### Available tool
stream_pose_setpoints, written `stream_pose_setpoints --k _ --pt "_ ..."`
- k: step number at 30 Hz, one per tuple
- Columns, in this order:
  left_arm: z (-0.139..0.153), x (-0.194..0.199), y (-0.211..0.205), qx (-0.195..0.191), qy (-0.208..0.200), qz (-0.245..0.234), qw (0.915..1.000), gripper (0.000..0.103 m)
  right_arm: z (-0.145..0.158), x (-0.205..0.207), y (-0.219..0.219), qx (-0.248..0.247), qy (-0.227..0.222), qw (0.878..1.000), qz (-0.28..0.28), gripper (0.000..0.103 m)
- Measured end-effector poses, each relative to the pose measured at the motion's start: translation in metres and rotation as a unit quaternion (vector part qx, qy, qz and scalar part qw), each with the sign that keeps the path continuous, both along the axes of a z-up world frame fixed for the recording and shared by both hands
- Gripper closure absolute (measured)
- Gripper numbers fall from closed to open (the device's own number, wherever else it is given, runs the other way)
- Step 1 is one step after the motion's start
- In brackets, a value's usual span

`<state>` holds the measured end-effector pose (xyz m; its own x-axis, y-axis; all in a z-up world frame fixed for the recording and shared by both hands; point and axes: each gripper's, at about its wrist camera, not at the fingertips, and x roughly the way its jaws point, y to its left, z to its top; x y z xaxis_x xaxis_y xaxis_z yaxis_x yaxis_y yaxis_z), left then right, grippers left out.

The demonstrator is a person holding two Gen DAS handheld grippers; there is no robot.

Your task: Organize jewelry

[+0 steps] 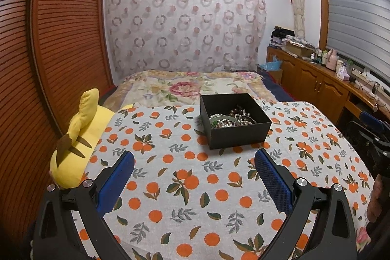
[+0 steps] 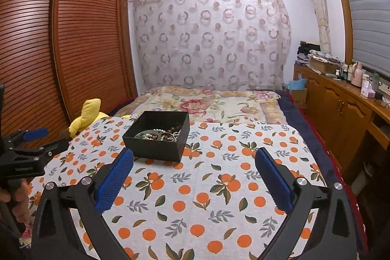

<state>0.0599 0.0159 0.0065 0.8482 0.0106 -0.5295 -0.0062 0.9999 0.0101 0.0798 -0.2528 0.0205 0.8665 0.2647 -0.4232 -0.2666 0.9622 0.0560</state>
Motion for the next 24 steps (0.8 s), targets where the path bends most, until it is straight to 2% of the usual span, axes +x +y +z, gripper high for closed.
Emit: stream_pose_setpoints --k 24 --pt "0.0100 -0.0079 -0.0053 0.002 -0.017 -0.003 0.9998 0.008 -0.0029 0.0010 -0.0003 -0.001 0.001 1.000 -0.003 0.002"
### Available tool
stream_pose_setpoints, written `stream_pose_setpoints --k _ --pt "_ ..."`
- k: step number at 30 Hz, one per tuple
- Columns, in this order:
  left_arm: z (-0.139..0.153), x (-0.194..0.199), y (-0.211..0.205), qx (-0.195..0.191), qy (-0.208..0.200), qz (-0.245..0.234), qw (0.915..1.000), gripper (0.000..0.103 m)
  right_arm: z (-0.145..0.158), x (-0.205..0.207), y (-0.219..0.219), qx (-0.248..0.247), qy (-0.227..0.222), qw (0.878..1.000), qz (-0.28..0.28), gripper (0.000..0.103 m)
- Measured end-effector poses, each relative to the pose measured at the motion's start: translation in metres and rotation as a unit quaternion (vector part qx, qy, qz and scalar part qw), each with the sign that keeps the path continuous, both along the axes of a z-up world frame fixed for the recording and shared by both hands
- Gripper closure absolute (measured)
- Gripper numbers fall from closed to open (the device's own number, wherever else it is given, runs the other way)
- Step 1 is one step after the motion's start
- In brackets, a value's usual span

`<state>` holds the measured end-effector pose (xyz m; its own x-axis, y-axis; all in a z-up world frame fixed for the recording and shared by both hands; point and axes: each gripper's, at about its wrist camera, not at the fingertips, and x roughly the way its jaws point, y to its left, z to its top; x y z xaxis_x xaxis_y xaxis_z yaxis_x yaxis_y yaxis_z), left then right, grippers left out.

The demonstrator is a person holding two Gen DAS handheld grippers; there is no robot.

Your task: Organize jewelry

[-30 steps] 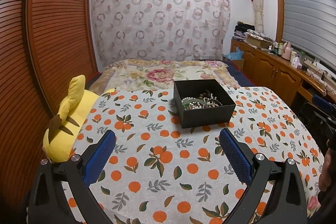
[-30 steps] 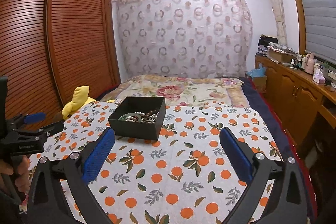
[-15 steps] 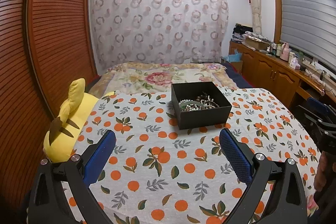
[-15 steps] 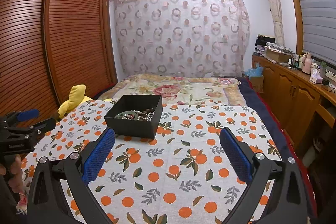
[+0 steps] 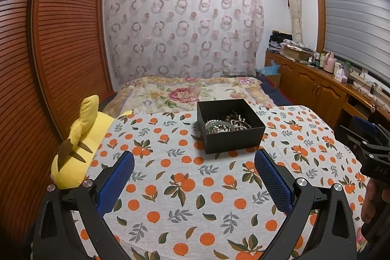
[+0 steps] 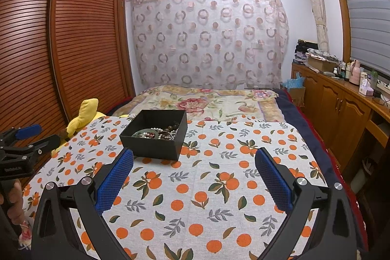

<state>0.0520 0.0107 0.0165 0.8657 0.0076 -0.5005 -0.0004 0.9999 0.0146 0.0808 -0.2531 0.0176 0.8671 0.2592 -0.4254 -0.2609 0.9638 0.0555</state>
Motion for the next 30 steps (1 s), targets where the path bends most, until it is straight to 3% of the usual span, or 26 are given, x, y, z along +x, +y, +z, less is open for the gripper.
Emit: stream_pose_setpoints --k 30 --pt "0.0028 -0.0031 -0.0010 0.001 -0.005 -0.001 1.0000 0.008 -0.0017 0.0000 -0.0012 0.002 0.000 1.000 0.000 0.002"
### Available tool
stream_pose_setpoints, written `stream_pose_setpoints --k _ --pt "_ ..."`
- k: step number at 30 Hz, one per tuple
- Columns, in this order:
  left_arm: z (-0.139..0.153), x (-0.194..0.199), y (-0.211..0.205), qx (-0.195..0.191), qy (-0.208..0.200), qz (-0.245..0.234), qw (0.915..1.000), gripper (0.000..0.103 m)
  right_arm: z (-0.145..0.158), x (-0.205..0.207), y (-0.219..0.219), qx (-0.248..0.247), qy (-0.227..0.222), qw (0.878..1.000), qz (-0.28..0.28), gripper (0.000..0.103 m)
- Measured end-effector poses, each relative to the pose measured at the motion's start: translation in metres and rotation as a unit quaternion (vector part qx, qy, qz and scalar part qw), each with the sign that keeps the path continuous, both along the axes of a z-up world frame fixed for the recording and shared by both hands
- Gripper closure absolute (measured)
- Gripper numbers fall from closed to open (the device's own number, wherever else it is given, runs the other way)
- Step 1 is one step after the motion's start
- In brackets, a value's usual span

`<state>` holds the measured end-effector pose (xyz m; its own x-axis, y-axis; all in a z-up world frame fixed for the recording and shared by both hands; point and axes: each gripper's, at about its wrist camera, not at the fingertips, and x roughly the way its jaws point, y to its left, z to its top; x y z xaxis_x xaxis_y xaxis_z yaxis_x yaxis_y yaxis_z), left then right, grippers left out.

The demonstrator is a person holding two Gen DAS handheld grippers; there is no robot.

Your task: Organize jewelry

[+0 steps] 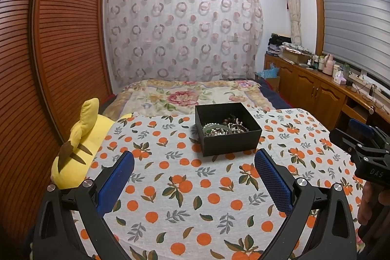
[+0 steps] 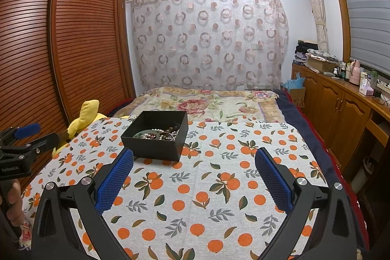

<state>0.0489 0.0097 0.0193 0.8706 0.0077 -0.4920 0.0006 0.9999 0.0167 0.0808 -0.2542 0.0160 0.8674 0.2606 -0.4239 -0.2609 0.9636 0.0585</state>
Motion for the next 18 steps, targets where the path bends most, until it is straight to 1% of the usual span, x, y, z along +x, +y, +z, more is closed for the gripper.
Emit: stream_pose_setpoints --k 18 --pt "-0.0017 -0.0007 -0.0007 0.000 0.000 0.001 1.0000 0.008 -0.0008 -0.0003 -0.0006 0.001 -0.001 1.000 0.000 0.002"
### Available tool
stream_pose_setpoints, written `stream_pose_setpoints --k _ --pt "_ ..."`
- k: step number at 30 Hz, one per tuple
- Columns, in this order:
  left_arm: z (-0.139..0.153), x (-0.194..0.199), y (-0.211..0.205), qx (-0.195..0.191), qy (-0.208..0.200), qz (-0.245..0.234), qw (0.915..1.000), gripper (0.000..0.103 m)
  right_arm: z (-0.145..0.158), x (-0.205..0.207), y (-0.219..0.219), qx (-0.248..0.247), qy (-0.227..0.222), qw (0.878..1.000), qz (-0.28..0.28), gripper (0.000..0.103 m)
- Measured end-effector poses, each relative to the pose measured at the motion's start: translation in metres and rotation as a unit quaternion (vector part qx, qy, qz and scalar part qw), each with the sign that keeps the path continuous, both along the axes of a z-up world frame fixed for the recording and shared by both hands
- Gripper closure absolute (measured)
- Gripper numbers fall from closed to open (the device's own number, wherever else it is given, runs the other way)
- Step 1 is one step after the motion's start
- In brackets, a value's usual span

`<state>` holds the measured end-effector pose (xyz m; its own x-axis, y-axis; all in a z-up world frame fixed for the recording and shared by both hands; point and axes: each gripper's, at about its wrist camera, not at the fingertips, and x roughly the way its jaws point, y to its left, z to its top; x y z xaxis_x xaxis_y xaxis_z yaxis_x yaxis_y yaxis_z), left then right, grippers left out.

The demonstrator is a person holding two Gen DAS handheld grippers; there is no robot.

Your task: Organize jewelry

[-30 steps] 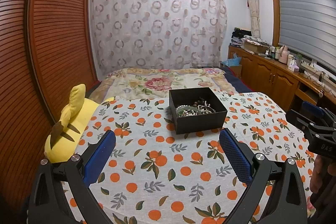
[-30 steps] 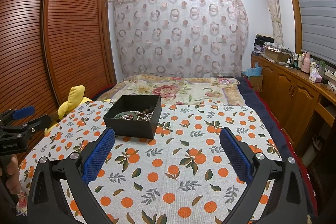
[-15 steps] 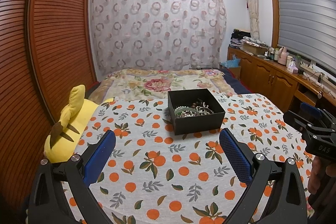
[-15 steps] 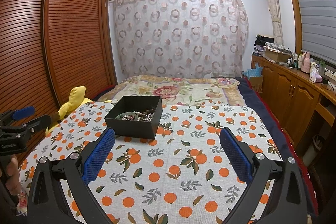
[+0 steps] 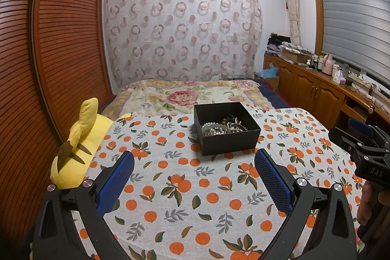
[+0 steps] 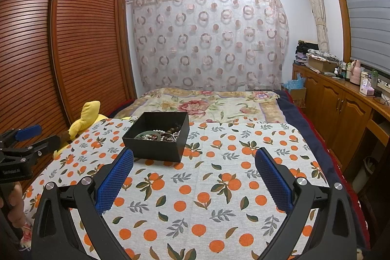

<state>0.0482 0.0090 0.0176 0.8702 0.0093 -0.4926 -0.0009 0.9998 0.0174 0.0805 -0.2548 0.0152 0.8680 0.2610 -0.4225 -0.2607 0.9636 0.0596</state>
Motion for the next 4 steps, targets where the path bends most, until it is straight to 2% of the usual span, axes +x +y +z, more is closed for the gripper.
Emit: stream_pose_setpoints --k 4 --pt "0.0039 0.0009 -0.0025 0.001 0.003 0.000 1.0000 0.008 -0.0003 0.0000 -0.0001 0.000 0.000 1.000 0.000 0.002"
